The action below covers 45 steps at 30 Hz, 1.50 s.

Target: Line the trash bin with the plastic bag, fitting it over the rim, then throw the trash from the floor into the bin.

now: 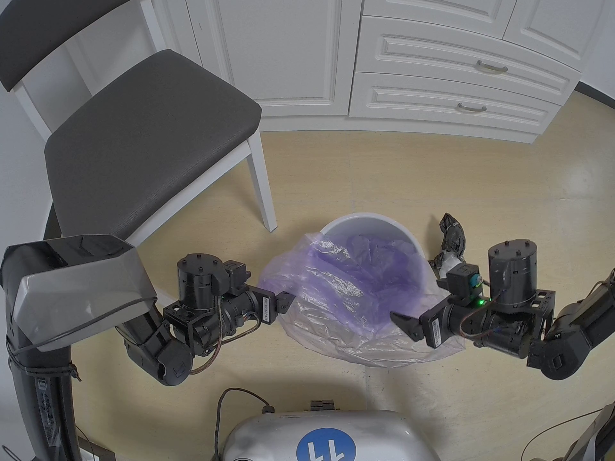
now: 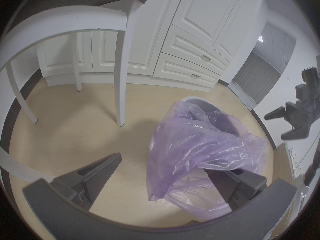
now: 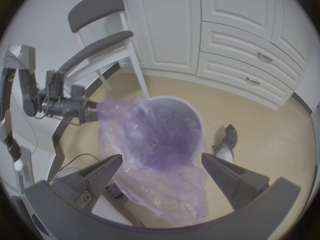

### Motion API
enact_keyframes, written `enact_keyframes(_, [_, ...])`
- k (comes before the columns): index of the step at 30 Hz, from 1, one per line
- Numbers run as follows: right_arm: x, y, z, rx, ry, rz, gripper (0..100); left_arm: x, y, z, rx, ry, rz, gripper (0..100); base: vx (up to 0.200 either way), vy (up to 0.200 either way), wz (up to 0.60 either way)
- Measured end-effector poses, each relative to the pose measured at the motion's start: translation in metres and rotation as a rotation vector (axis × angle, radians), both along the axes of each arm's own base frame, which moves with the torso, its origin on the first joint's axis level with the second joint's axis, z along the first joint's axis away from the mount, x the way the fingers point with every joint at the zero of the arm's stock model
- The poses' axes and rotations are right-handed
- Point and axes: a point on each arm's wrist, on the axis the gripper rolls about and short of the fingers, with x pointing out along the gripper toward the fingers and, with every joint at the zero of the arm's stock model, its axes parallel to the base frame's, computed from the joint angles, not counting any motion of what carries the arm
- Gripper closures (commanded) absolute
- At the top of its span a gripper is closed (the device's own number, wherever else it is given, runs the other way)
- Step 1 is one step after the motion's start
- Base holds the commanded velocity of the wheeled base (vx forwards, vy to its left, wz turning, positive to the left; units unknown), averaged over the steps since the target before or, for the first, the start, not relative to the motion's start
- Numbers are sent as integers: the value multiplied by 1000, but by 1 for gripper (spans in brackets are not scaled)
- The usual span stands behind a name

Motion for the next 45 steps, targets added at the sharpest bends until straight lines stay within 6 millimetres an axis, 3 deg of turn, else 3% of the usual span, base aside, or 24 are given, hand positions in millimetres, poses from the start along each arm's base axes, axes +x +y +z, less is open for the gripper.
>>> enact_keyframes(9, [-5, 23, -26, -25, 29, 88, 0, -1, 0, 0, 1, 1, -1, 0, 0, 0, 0])
enact_keyframes(17, [4, 45, -45, 46, -69, 81, 0, -1, -2, 1, -5, -4, -4, 0, 0, 0, 0])
enact_keyframes(28, [16, 59, -75, 6, -49, 17, 0, -1, -3, 4, -11, -13, -6, 0, 0, 0, 0])
enact_keyframes(29, [17, 60, -77, 5, -47, 13, 100, -1, -4, 4, -11, -13, -7, 0, 0, 0, 0])
enact_keyframes(39, [28, 58, -73, 43, -72, -36, 100, -1, -4, 3, -12, -12, -8, 0, 0, 0, 0])
enact_keyframes(45, [42, 50, -57, 102, -117, -88, 100, -1, -5, 3, -16, -14, -11, 0, 0, 0, 0])
